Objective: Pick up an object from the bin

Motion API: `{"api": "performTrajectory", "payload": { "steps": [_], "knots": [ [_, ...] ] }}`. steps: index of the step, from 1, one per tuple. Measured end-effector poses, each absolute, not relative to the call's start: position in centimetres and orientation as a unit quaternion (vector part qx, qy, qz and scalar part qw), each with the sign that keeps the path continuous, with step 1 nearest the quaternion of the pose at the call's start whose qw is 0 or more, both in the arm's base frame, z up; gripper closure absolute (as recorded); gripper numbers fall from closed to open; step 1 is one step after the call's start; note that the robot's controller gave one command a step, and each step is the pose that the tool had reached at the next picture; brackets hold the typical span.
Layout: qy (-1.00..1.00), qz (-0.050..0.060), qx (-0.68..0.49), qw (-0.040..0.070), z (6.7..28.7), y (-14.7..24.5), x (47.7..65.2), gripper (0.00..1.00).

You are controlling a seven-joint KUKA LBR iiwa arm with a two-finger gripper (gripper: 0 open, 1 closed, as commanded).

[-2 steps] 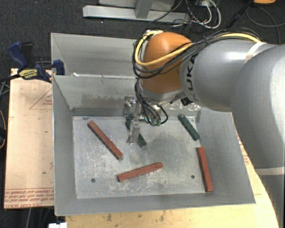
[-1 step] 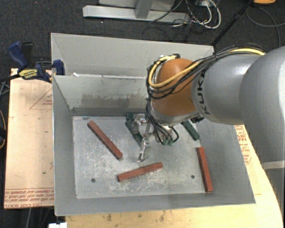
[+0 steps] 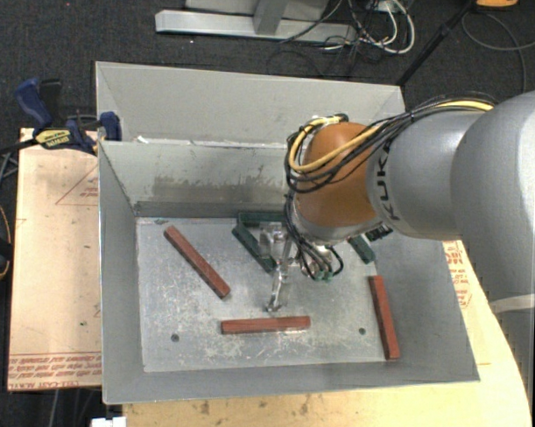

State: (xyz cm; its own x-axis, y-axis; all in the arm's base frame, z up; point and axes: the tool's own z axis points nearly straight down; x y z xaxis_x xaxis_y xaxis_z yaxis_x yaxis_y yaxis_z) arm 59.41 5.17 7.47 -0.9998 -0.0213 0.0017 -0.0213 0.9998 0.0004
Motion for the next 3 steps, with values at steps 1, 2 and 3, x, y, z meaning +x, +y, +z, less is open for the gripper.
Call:
{"api": "performTrajectory", "payload": {
  "steps": [1, 2, 3],
  "knots": [
    [-1.0, -0.001, -0.03, -0.002, 7.2, 4.7, 63.2, 1.0],
    [-1.0, -0.001, -0.03, -0.002, 7.2, 4.7, 63.2, 1.0],
    [-1.0, -0.001, -0.027, -0.002, 22.0, 5.7, 60.4, 1.0]
  ]
}}
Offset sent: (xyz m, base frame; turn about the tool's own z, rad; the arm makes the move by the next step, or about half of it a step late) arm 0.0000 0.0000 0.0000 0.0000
